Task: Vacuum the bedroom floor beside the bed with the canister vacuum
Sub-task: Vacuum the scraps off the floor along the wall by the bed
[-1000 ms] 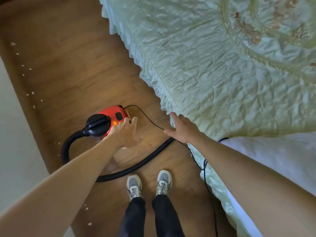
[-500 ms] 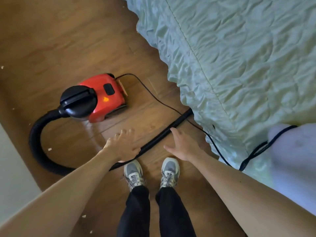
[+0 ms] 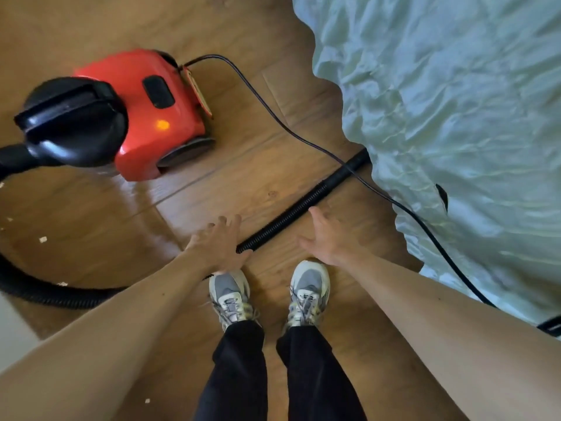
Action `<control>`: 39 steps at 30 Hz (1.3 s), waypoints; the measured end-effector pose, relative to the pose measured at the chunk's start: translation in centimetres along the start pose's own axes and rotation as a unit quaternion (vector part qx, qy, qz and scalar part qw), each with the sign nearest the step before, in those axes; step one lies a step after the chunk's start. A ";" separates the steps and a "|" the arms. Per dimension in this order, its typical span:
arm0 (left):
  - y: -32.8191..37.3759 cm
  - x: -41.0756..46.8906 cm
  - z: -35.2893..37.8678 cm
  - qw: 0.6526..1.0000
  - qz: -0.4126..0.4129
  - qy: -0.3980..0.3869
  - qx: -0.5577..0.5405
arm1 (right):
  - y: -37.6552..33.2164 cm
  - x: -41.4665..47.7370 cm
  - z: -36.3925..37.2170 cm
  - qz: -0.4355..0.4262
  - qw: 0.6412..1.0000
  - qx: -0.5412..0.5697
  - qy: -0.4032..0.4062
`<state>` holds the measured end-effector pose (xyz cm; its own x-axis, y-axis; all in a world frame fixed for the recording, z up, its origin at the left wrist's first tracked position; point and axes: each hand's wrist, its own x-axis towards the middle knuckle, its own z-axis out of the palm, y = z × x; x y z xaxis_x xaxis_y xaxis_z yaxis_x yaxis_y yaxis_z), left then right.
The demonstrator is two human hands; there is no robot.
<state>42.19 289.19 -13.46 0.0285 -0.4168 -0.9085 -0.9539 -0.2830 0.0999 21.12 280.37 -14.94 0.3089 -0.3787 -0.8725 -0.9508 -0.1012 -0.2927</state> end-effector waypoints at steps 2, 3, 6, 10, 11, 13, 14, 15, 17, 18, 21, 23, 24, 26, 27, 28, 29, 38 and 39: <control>0.1 1.2 1.4 1.000 0.003 -0.005 -0.001 | 0.5 1.5 1.1 0.027 0.999 0.022 -0.003; 0.2 1.8 2.2 1.000 0.007 -0.006 -0.001 | 0.8 2.4 1.7 0.041 0.999 0.033 0.003; 0.2 3.4 4.7 1.000 0.023 -0.008 -0.010 | 1.4 5.2 3.6 0.089 0.992 0.085 0.032; -0.1 5.3 7.9 1.000 0.031 0.002 -0.002 | 1.2 8.7 4.6 0.165 0.970 0.165 0.075; -0.2 5.8 8.6 1.000 0.025 0.010 0.008 | 1.2 9.6 4.8 0.187 0.958 0.199 0.088; -0.4 6.4 9.8 0.999 0.016 0.031 0.035 | 1.0 11.3 5.1 0.225 0.926 0.280 0.120; -0.5 6.6 10.2 0.998 0.013 0.035 0.047 | 0.9 12.1 5.3 0.240 0.906 0.320 0.134; -0.6 6.7 10.6 0.998 0.012 0.035 0.054 | 1.0 12.9 5.7 0.251 0.889 0.354 0.142; -0.6 6.7 10.8 0.998 0.012 0.017 0.061 | 0.8 13.3 6.0 0.268 0.860 0.407 0.151; -0.6 6.4 10.8 0.998 0.011 0.000 0.063 | 0.4 12.9 6.1 0.273 0.849 0.428 0.148; -1.4 5.0 10.7 0.998 0.010 -0.051 0.045 | -0.3 10.9 7.6 0.284 0.825 0.481 0.090; -2.3 3.5 11.0 0.997 0.019 -0.073 0.030 | -1.0 8.9 8.9 0.297 0.808 0.505 0.056; -2.6 2.6 11.0 0.996 0.025 -0.083 0.023 | -1.5 7.7 9.6 0.304 0.800 0.516 0.044; -2.9 0.5 11.0 0.993 0.028 -0.112 0.000 | -2.6 5.4 10.5 0.312 0.785 0.535 0.018; -3.0 -0.6 10.9 0.992 0.027 -0.121 -0.021 | -3.1 4.3 10.9 0.312 0.782 0.540 0.005; -3.1 -1.7 10.9 0.991 0.025 -0.124 -0.042 | -3.6 3.2 11.2 0.310 0.783 0.539 -0.001; -3.2 -2.9 10.7 0.991 0.025 -0.123 -0.054 | -4.2 2.0 11.1 0.305 0.786 0.538 -0.001; -4.1 -12.7 6.8 0.984 0.014 -0.061 -0.169 | -13.6 -5.4 3.9 0.127 0.901 0.401 0.104; -4.3 -13.5 6.0 0.978 0.010 -0.041 -0.204 | -15.1 -6.0 2.6 0.102 0.909 0.389 0.111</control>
<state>44.06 301.22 -4.05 -0.0284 -0.3597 -0.9326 -0.7551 -0.6037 0.2558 33.69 286.51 -6.32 0.0343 -0.5015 -0.8645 -0.6567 0.6407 -0.3978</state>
